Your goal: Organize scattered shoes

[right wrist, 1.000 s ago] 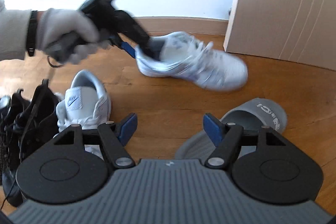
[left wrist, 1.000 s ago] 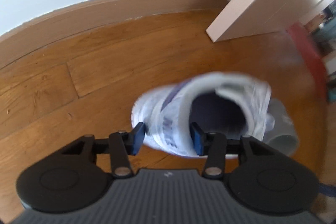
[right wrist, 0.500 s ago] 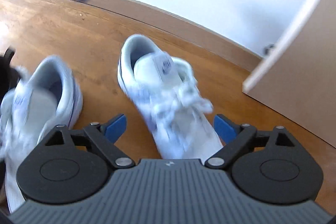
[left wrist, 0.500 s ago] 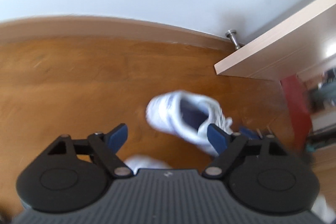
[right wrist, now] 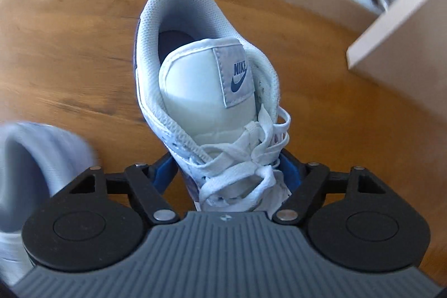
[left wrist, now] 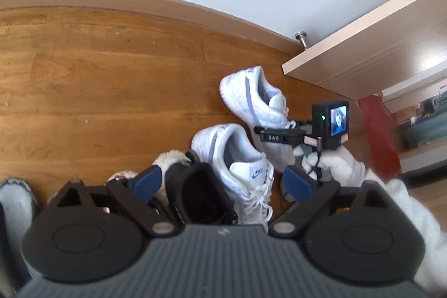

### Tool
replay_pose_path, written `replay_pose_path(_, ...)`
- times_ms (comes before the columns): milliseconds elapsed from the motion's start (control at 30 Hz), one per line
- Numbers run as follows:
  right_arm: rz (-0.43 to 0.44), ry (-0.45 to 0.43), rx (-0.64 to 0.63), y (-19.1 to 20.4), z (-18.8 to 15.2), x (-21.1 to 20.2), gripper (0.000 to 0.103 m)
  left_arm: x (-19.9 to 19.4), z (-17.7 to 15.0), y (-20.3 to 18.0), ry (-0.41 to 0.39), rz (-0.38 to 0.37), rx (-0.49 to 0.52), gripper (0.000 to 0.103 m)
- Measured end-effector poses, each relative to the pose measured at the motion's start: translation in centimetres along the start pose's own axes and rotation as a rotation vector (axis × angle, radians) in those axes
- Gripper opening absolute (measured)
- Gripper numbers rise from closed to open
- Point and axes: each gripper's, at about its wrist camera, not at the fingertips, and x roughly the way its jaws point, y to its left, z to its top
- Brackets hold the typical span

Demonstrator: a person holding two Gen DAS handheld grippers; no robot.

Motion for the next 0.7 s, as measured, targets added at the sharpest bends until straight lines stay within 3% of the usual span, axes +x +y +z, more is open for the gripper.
replay_pose_path(67, 0.021, 0.045, 0.067, 0.5, -1.2, -0.8, 0.077, -0.5, -0.3, -0.6, 0.007, -0.001, 0.031, 0.094)
replay_pose_path(233, 0.027, 0.125, 0.452, -3.0, -4.8, -2.9, 0.076, -1.0, -0.8, -0.9, 0.008, -0.017, 0.047, 0.094)
replay_pose_path(333, 0.062, 0.141, 0.470, -4.1, -5.6, -3.0, 0.077, -0.8, -0.9, -0.8, 0.011, -0.002, 0.059, 0.094)
replay_pose_path(467, 0.035, 0.222, 0.579, -5.5, -5.7, -2.4, 0.077, -1.1, -0.9, -0.7, -0.002, 0.035, 0.070, 0.094)
replay_pose_path(600, 0.053, 0.245, 0.610, -6.8, -5.6, -2.1, 0.083, -1.8, -0.5, -0.5, 0.002, 0.065, 0.073, 0.094)
replay_pose_path(700, 0.143, 0.185, 0.655, -8.1, -7.0, -3.7, 0.085, -3.0, 0.0, -0.2, -0.014, 0.103, 0.099, 0.094)
